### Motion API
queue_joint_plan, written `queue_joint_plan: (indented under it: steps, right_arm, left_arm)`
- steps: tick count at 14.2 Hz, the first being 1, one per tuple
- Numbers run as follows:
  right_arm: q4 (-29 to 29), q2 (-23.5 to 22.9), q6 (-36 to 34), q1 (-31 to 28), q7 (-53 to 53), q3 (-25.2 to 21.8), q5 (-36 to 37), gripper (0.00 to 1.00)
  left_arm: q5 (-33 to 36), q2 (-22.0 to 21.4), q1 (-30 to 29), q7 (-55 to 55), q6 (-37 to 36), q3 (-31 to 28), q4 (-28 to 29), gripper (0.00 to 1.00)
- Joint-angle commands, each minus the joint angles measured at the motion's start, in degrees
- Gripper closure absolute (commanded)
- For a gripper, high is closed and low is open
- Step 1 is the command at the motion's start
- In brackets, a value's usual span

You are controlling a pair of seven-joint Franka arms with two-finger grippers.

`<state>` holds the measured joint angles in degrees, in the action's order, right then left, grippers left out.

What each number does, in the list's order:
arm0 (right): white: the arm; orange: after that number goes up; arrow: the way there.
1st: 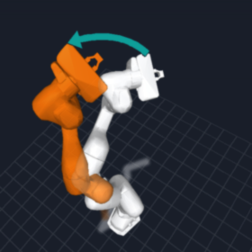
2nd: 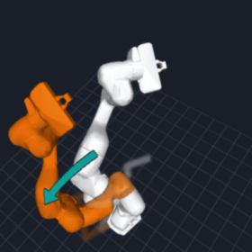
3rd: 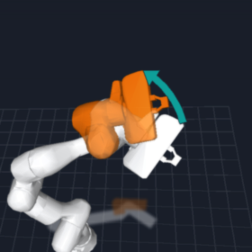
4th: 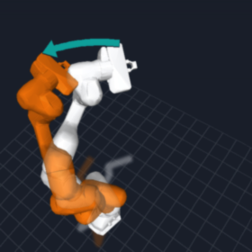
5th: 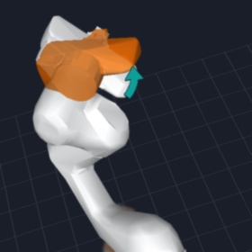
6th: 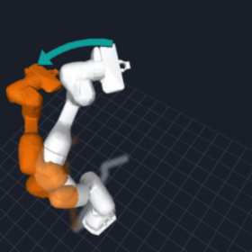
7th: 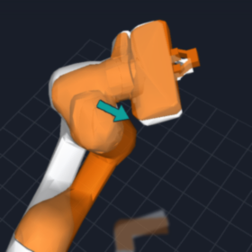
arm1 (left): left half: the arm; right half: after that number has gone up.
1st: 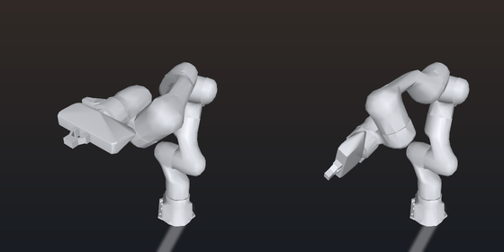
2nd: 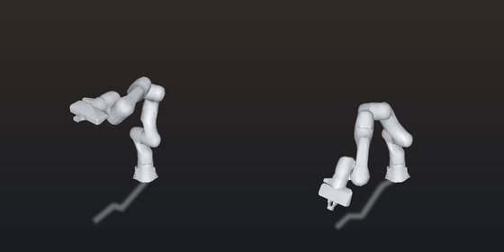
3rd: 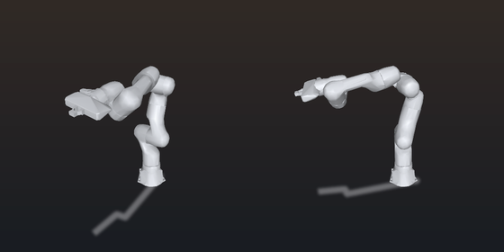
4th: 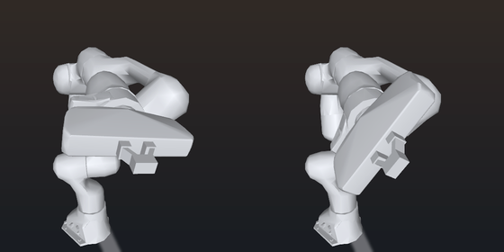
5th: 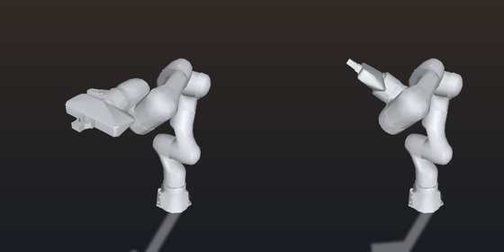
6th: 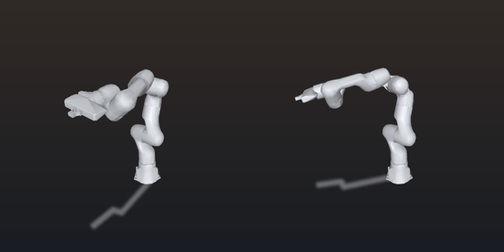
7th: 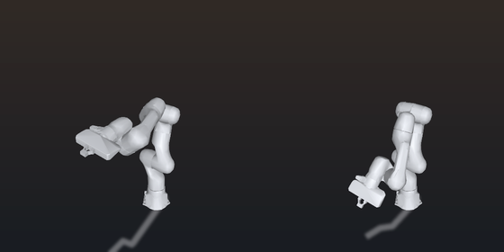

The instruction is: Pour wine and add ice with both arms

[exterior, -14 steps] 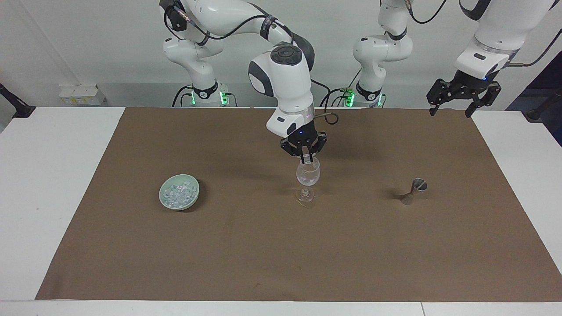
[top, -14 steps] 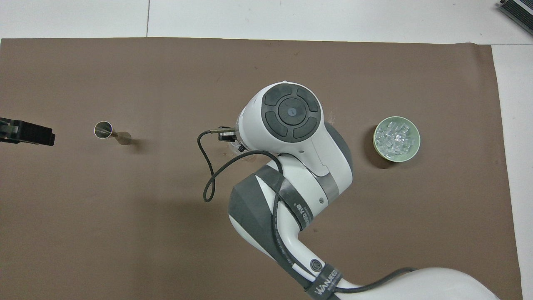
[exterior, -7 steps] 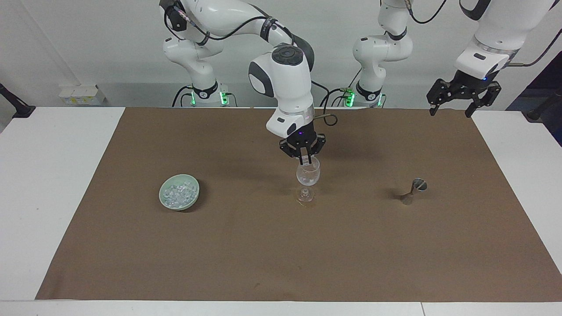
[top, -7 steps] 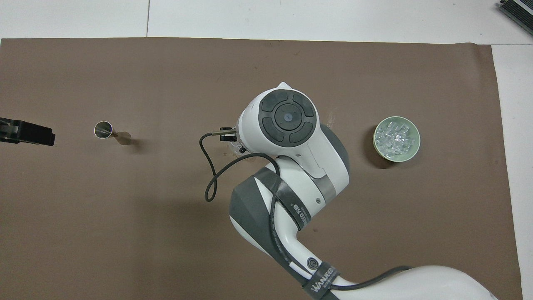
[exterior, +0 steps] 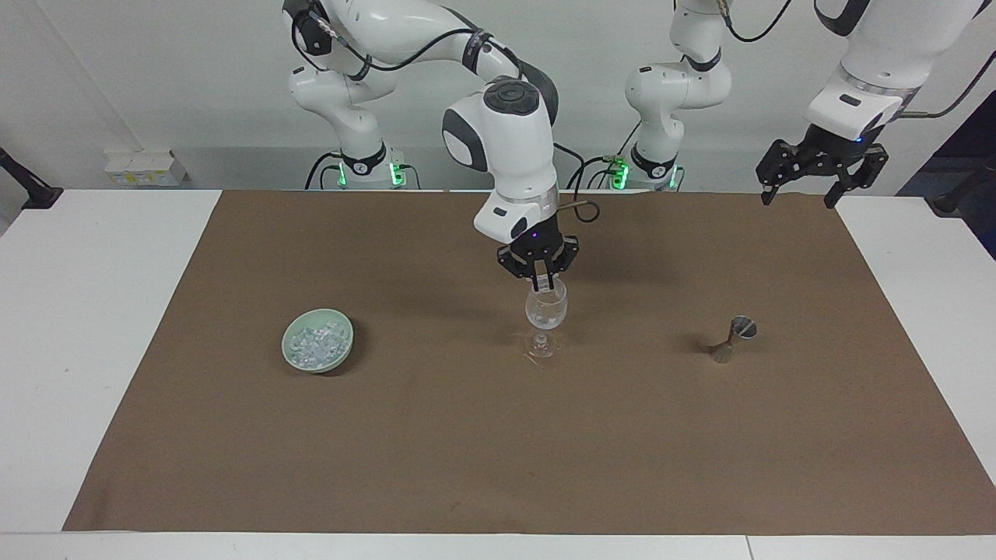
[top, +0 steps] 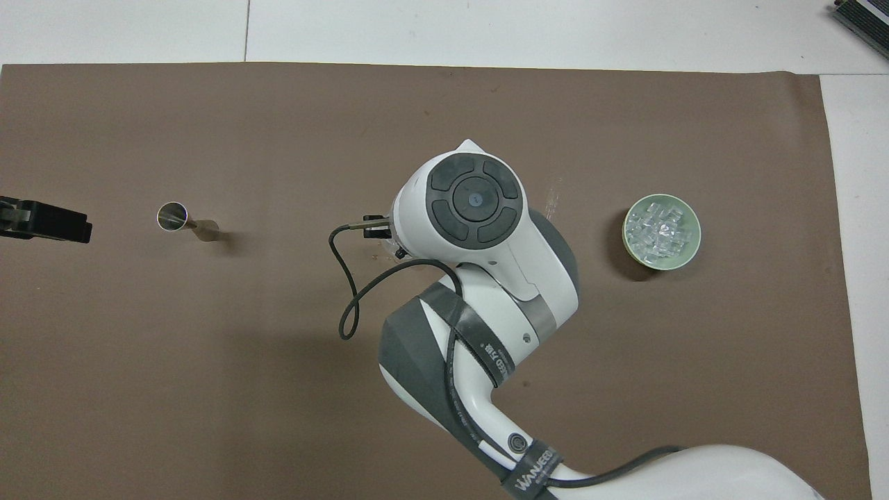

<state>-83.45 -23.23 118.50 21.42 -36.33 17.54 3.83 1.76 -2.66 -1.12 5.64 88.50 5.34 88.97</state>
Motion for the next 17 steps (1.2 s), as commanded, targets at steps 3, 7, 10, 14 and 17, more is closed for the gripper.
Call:
queue_joint_plan:
  steps: [3, 7, 10, 14, 17]
  right_arm:
    - [-1.10, 0.37, 1.03, -0.32, 1.09, 0.48, 0.30, 0.97]
    - [-1.10, 0.37, 1.03, -0.32, 1.09, 0.48, 0.30, 0.69]
    - [-0.84, 0.29, 1.11, -0.24, 1.00, 0.48, 0.48, 0.66]
    - [-0.84, 0.29, 1.12, -0.24, 1.00, 0.48, 0.39, 0.65]
    - [-0.49, 0.29, 1.12, -0.15, 0.74, 0.48, 0.13, 0.65]
  left_arm:
    - [-0.61, -0.68, -0.64, 0.34, 0.36, 0.20, 0.50, 0.00]
    - [-0.61, -0.68, -0.64, 0.34, 0.36, 0.20, 0.50, 0.00]
    - [-0.62, -0.68, -0.64, 0.34, 0.36, 0.20, 0.50, 0.00]
    - [-0.61, -0.68, -0.64, 0.34, 0.36, 0.20, 0.50, 0.00]
    - [-0.61, -0.68, -0.64, 0.34, 0.36, 0.20, 0.50, 0.00]
